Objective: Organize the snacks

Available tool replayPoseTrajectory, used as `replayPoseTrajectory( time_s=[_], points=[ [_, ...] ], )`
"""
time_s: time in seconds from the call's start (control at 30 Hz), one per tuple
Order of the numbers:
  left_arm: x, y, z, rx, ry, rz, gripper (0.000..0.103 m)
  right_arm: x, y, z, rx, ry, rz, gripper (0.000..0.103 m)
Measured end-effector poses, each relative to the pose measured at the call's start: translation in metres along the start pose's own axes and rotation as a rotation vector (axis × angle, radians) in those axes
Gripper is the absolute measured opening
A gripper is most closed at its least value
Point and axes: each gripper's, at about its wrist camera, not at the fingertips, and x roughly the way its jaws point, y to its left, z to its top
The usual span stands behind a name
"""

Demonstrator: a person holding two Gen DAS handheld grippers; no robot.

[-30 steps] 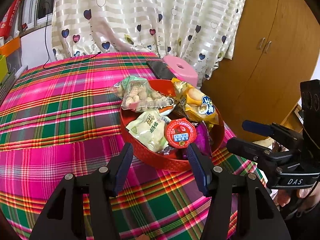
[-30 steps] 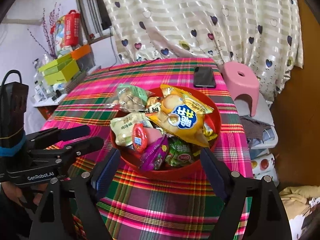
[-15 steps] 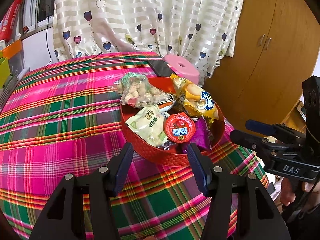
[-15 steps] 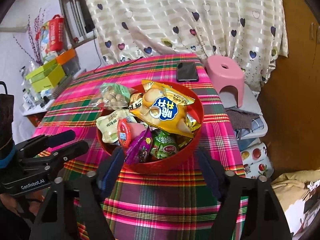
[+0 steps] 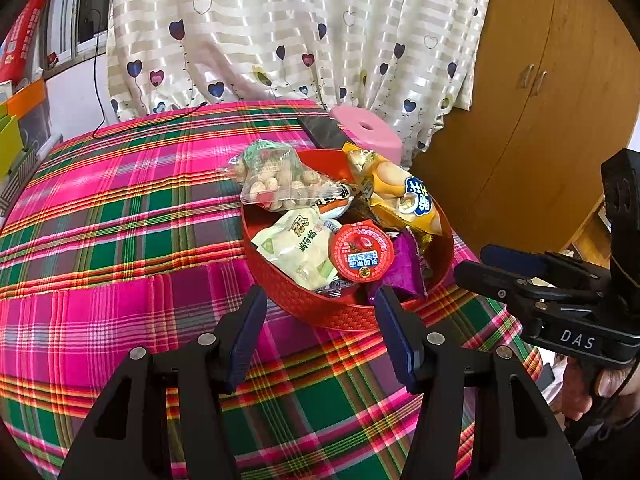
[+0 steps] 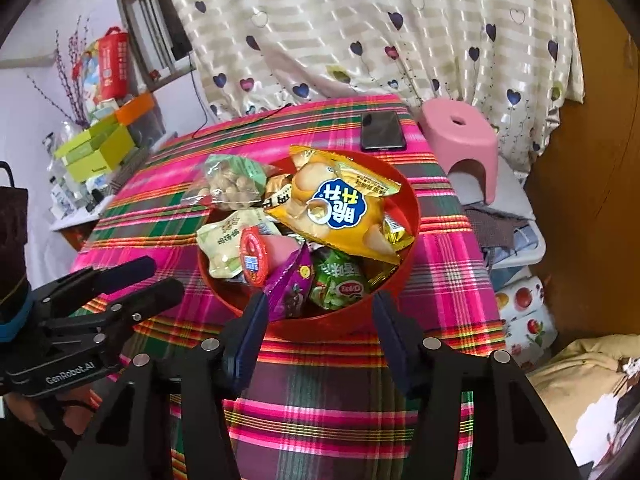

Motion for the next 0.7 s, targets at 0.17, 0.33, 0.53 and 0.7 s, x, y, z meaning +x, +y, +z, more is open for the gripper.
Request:
replayPoseTrajectory(
  time_s=[0.17, 0.33, 0.53, 0.7],
  points=[
    [0.001, 0.000, 0.000, 0.001, 0.001, 0.002, 0.057, 0.001, -0.002, 0.000, 0.004, 0.002, -0.004, 0.053],
    [0.002, -0.001, 0.000, 0.006, 0.004, 0.007, 0.057, 0.003, -0.005, 0.000, 0.014, 0.011, -0.013, 0.053],
    [0.005, -0.001, 0.000, 0.015, 0.008, 0.011, 0.057, 0.008, -0.006, 0.000, 0.016, 0.029, -0.014, 0.053],
    [0.006, -0.003, 0.001, 0.021, 0.011, 0.018, 0.057, 0.013, -0.005, 0.000, 0.015, 0.043, -0.010, 0.053]
  ],
)
